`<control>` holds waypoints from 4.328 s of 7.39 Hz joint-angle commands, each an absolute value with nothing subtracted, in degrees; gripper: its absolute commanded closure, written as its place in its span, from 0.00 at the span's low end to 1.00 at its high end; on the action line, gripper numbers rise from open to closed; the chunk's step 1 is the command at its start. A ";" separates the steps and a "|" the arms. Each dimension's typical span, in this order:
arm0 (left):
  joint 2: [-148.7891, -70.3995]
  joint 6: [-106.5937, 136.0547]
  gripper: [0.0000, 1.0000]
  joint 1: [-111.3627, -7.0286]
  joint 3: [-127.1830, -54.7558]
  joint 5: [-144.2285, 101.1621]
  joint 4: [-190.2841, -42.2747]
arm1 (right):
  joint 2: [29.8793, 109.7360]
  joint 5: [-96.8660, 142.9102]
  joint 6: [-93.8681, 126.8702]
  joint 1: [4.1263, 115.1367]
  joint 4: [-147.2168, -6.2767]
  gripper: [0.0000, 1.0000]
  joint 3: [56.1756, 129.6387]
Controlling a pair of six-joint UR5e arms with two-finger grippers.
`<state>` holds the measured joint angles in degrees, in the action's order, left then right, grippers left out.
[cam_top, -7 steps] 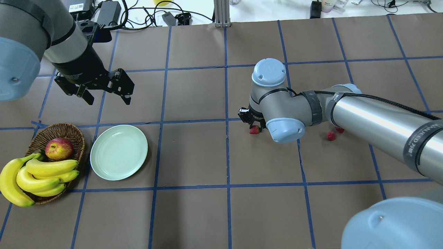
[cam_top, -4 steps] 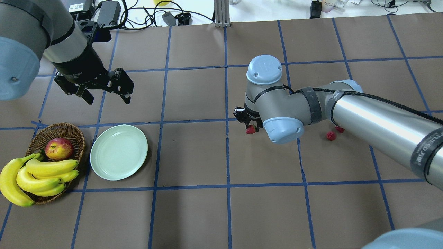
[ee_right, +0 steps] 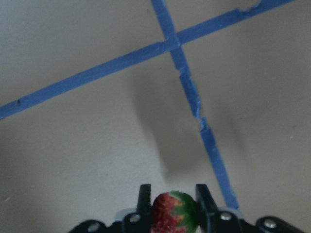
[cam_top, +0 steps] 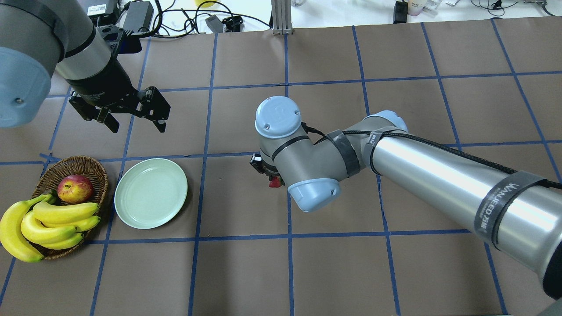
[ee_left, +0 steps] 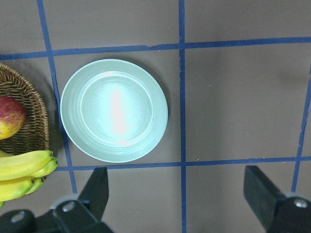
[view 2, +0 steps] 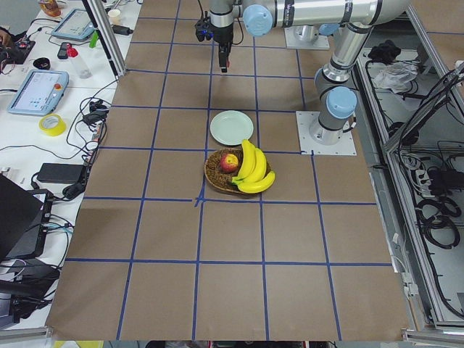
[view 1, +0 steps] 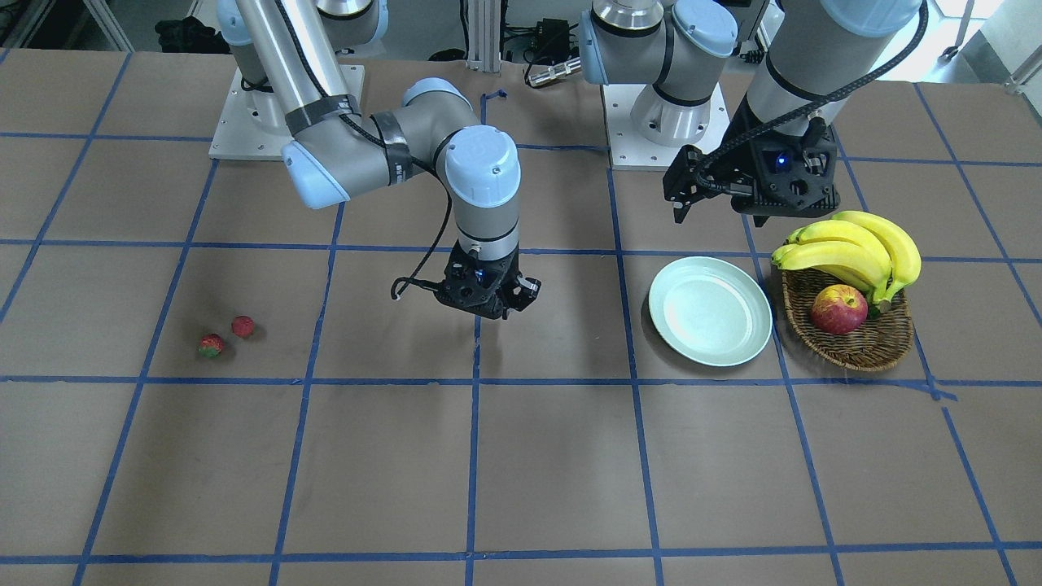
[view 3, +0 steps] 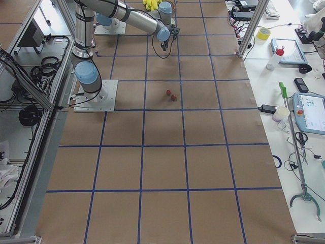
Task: Collect all strawberries into plate
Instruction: 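Carry the strawberry toward the plate with the right gripper and release it, then move the right gripper out to the far strawberries and grasp one, then carry the strawberry back with the right gripper and set it down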
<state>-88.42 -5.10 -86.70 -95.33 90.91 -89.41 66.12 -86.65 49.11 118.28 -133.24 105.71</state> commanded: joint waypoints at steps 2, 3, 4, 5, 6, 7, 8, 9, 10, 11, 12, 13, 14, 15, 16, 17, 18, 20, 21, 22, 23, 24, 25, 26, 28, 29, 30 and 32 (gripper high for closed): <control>-88.42 -4.92 0.00 -86.75 -95.27 90.71 -89.30 | 62.58 -82.79 51.86 119.18 -134.82 0.17 105.29; -88.42 -4.66 0.00 -86.84 -95.36 90.53 -89.30 | 62.67 -82.88 51.86 119.18 -134.74 0.00 104.86; -88.50 -4.83 0.00 -86.84 -95.36 90.53 -89.30 | 62.93 -82.53 51.33 119.01 -134.56 0.00 104.24; -88.51 -4.66 0.00 -86.84 -95.36 90.53 -89.30 | 64.41 -83.23 44.19 117.26 -133.95 0.00 103.02; -88.68 -4.40 0.00 -86.66 -95.27 90.35 -89.30 | 66.95 -83.84 34.12 112.37 -127.33 0.00 102.92; -88.68 -4.57 0.00 -86.66 -95.36 90.35 -89.38 | 71.85 -86.11 26.01 105.97 -119.44 0.00 103.01; -88.68 -4.66 0.00 -86.66 -95.36 90.44 -89.30 | 75.46 -91.61 14.09 98.60 -112.40 0.00 103.09; -88.59 -4.75 0.00 -86.66 -95.36 90.44 -89.38 | 76.98 -92.97 5.01 91.39 -111.19 0.00 103.10; -88.59 -4.66 0.00 -86.66 -95.36 90.35 -89.38 | 77.60 -93.68 -2.82 86.27 -110.49 0.00 104.31; -88.59 -4.48 0.00 -86.92 -95.36 90.35 -89.38 | 77.52 -95.00 -12.91 81.26 -112.04 0.00 108.33; -88.59 -4.57 0.00 -86.84 -95.36 90.44 -89.30 | 77.78 -94.05 -13.53 77.21 -115.11 0.00 112.55; -88.59 -4.66 0.00 -86.84 -95.27 90.44 -89.30 | 77.78 -92.74 -13.36 76.99 -120.44 0.01 117.98; -88.59 -4.75 0.00 -86.84 -95.36 90.53 -89.30 | 77.44 -92.55 -13.71 76.91 -132.94 0.00 122.56; -88.59 -4.75 0.00 -86.84 -95.36 90.53 -89.30 | 77.08 -92.90 -13.54 76.64 -136.11 0.00 123.22; -88.59 -4.83 0.00 -86.84 -95.36 90.53 -89.30 | 77.08 -92.64 -13.01 76.64 -136.14 0.00 123.83; -88.59 -4.92 0.00 -86.84 -95.36 90.70 -89.21 | 77.08 -92.38 -11.88 76.64 -136.23 0.00 124.01; -88.59 -5.01 0.00 -86.75 -95.27 90.88 -89.21 | 76.73 -89.59 -9.43 76.64 -136.32 0.01 124.10; -88.59 -5.01 0.00 -86.66 -95.27 90.88 -89.21 | 76.73 -88.68 -9.31 76.64 -136.23 0.45 124.28; -88.59 -5.10 0.00 -86.66 -95.36 90.97 -89.21 | 76.64 -89.03 -9.49 76.64 -136.32 0.65 124.19; -88.59 -5.01 0.00 -86.75 -95.36 91.05 -89.21 | 76.64 -89.56 -9.06 76.64 -136.67 0.74 124.19; -88.59 -5.01 0.00 -86.75 -95.36 91.05 -89.30 | 76.64 -89.65 -9.05 76.64 -136.84 1.00 124.10; -88.59 -5.10 0.00 -86.66 -95.36 91.05 -89.30 | 76.64 -89.56 -8.62 76.64 -136.85 1.00 124.19; -88.59 -5.10 0.00 -86.66 -95.36 91.14 -89.38 | 77.08 -89.65 -7.92 76.90 -136.58 1.00 123.41; -88.59 -5.10 0.00 -86.75 -95.36 91.06 -89.30 | 77.34 -90.17 -3.21 78.30 -133.71 1.00 121.05; -88.59 -5.18 0.00 -86.66 -95.36 91.05 -89.21 | 76.65 -91.74 16.25 96.13 -128.15 1.00 112.64; -88.59 -5.19 0.00 -86.66 -95.36 91.40 -89.38 | 73.86 -91.67 27.75 103.37 -127.97 1.00 108.32; -88.42 -5.19 0.00 -86.66 -95.27 91.41 -89.30 | 71.65 -91.15 33.78 107.88 -128.14 1.00 106.63; -88.51 -5.10 0.00 -86.92 -95.27 91.23 -89.21 | 66.65 -87.74 38.65 114.66 -134.08 1.00 106.00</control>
